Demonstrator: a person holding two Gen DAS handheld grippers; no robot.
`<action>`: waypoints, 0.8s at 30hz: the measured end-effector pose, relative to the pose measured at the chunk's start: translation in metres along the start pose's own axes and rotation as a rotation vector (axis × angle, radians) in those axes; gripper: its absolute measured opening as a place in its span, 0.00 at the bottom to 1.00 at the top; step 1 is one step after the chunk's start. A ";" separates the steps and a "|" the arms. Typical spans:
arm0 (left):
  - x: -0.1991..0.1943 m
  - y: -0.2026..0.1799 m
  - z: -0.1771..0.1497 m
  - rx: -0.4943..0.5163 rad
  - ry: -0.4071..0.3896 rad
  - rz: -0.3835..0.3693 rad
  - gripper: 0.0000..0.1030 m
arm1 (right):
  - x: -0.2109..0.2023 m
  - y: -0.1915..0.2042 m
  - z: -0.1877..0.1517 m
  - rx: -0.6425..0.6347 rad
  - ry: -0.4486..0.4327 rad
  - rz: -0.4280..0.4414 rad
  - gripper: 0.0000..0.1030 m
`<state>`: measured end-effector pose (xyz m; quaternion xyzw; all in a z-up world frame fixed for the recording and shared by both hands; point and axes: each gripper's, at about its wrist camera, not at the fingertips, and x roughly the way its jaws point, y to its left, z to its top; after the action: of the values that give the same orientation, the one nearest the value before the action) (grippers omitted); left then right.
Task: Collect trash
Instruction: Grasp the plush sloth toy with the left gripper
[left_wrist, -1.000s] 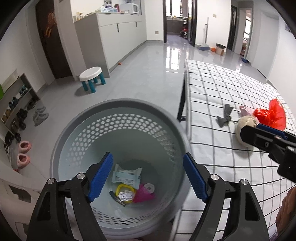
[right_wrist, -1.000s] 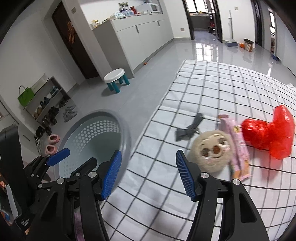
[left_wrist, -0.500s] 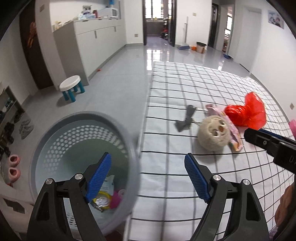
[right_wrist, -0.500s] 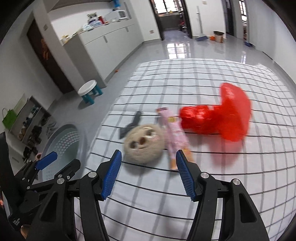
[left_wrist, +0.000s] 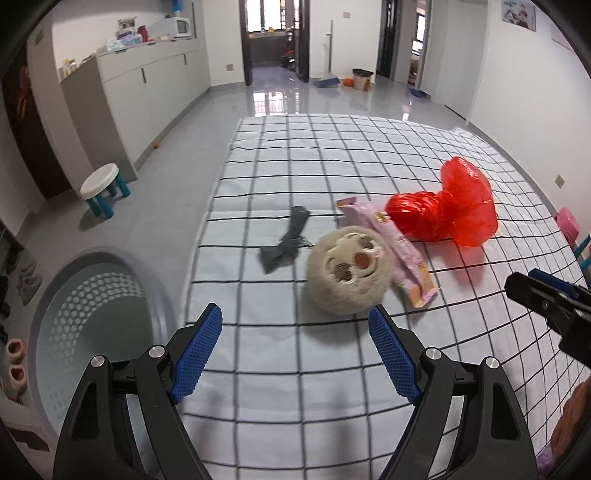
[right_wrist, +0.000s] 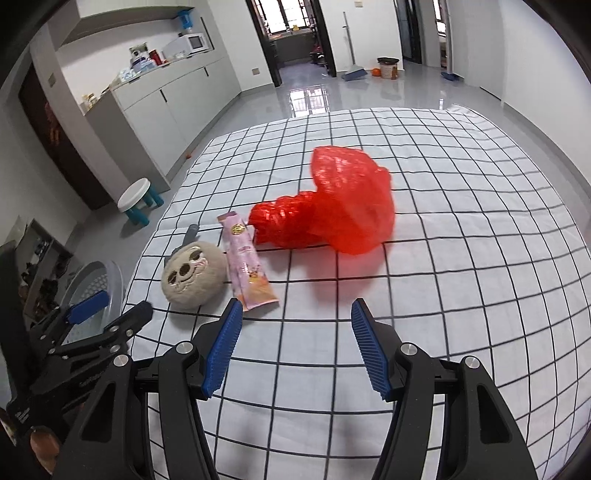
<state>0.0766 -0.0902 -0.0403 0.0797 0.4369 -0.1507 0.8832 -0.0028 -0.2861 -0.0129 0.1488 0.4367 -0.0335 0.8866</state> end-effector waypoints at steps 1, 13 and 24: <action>0.002 -0.002 0.002 0.003 0.001 -0.002 0.78 | 0.000 -0.001 0.000 0.007 0.001 0.002 0.57; 0.035 -0.016 0.019 0.005 0.023 -0.030 0.79 | -0.006 -0.010 0.003 0.044 -0.009 0.026 0.57; 0.054 -0.030 0.022 0.031 0.032 -0.046 0.62 | -0.002 -0.007 0.002 0.032 0.002 0.031 0.57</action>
<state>0.1139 -0.1346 -0.0704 0.0857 0.4505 -0.1766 0.8709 -0.0041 -0.2932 -0.0115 0.1699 0.4346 -0.0267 0.8840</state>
